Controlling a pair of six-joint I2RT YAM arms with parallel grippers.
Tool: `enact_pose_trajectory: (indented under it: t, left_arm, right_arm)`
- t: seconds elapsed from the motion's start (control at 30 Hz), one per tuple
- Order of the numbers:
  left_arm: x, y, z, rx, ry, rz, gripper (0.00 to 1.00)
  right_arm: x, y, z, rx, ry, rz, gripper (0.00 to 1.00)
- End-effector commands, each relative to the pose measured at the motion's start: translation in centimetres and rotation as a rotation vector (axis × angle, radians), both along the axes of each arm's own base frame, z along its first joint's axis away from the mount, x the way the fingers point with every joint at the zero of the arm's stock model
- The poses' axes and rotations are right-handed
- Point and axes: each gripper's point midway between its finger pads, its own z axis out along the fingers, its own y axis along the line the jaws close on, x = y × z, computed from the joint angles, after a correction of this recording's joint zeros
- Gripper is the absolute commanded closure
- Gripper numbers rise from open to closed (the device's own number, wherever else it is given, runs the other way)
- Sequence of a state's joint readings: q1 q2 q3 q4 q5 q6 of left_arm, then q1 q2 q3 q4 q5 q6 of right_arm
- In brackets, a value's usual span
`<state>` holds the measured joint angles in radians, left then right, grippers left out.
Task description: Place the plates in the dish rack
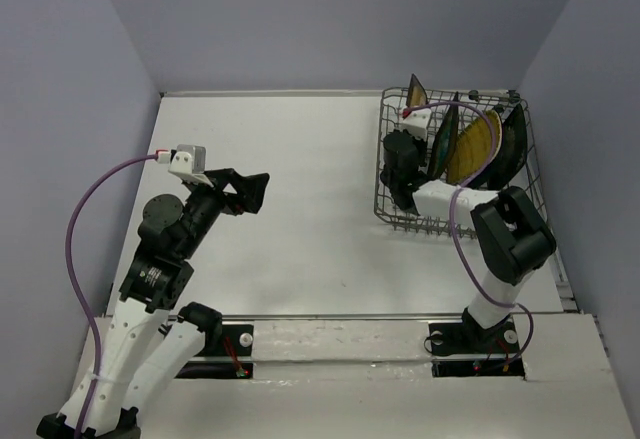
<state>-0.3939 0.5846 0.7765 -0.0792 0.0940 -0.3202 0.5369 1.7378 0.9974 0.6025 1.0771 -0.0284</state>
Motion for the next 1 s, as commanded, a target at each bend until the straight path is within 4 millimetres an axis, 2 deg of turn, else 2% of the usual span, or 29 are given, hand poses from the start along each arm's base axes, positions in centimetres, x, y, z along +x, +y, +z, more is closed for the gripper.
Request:
enact_pose_trajectory:
  t: [0.0, 0.2, 0.4, 0.5, 0.6, 0.73, 0.83, 0.97]
  left_arm:
    - [0.0, -0.2, 1.4, -0.007, -0.050, -0.009, 0.01]
    - [0.0, -0.1, 1.3, -0.005, -0.050, -0.007, 0.01]
    - [0.0, -0.2, 1.3, -0.007, -0.050, -0.009, 0.01]
    - [0.0, -0.1, 1.3, -0.008, -0.051, -0.009, 0.01]
    - [0.0, -0.1, 1.3, -0.009, -0.053, -0.009, 0.01]
    - [-0.1, 0.1, 1.5, -0.014, -0.057, -0.001, 0.01]
    - [-0.1, 0.1, 1.4, -0.014, -0.058, -0.003, 0.01]
    - [-0.1, 0.0, 1.4, -0.018, -0.059, -0.007, 0.01]
  right_arm:
    - [1.2, 0.5, 2.8, 0.145, -0.178, -0.017, 0.93]
    - [1.4, 0.5, 1.2, 0.134, -0.144, -0.025, 0.93]
    - [0.8, 0.2, 0.4, 0.142, -0.132, -0.039, 0.93]
    - [0.0, 1.2, 0.1, 0.144, -0.127, -0.022, 0.93]
    - [-0.5, 1.4, -0.4, 0.136, -0.116, -0.028, 0.93]
    - [-1.4, 2.5, -1.3, 0.145, -0.108, -0.013, 0.87]
    - [-2.2, 3.1, -1.7, 0.154, -0.102, -0.005, 0.76]
    - [-3.1, 3.1, -2.6, 0.166, -0.067, -0.002, 0.72]
